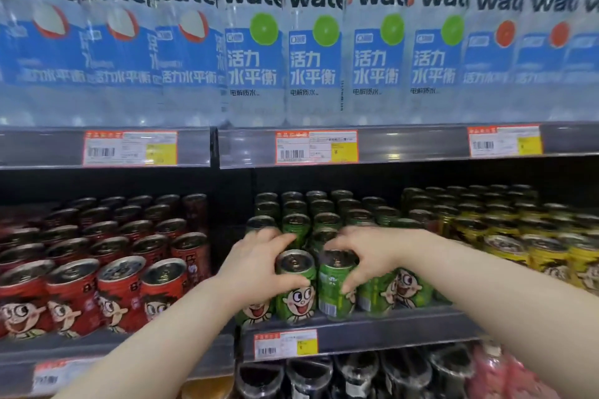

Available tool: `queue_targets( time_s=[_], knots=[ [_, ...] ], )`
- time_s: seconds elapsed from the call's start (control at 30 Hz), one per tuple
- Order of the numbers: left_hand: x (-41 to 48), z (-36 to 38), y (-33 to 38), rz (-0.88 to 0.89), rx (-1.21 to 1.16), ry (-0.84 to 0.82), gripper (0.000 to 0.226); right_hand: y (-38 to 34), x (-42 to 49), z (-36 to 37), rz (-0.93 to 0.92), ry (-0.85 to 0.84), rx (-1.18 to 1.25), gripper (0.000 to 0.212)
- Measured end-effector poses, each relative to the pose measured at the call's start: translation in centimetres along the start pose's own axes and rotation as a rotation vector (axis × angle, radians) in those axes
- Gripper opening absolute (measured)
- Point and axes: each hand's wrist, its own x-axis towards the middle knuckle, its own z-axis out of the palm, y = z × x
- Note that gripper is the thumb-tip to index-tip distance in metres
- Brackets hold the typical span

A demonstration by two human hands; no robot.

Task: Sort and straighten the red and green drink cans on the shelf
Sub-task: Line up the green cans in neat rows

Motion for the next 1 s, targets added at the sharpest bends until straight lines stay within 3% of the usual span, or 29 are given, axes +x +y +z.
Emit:
queue_targets(
  time_s=[0.13, 0.4, 0.63, 0.8, 1.0],
  knots=[
    [0.8, 1.4, 0.0, 0.098, 0.184, -0.056, 0.075, -0.6, 0.0, 1.6, 0.047, 0.111, 0.061, 0.081],
    [0.9, 1.8, -0.3, 0.144, 0.183, -0.009, 0.071, -1.8, -0.1, 1.2, 0.12, 0.135, 0.037, 0.075],
    [0.9, 1.9, -0.4, 0.154, 0.175, 0.002, 0.071, -2.6, 0.0, 1.0, 0.26, 0.178, -0.198, 0.086],
    [0.9, 2.1, -0.5, 0.14, 0.165, -0.007, 0.073, -1.5, -0.6, 1.0, 0.164, 0.099, 0.082, 0.088],
    [1.0, 1.6, -0.1, 0.089, 0.135, -0.051, 0.075, -1.3, -0.2, 0.5, 0.127, 0.126, -0.058, 0.084]
  ],
)
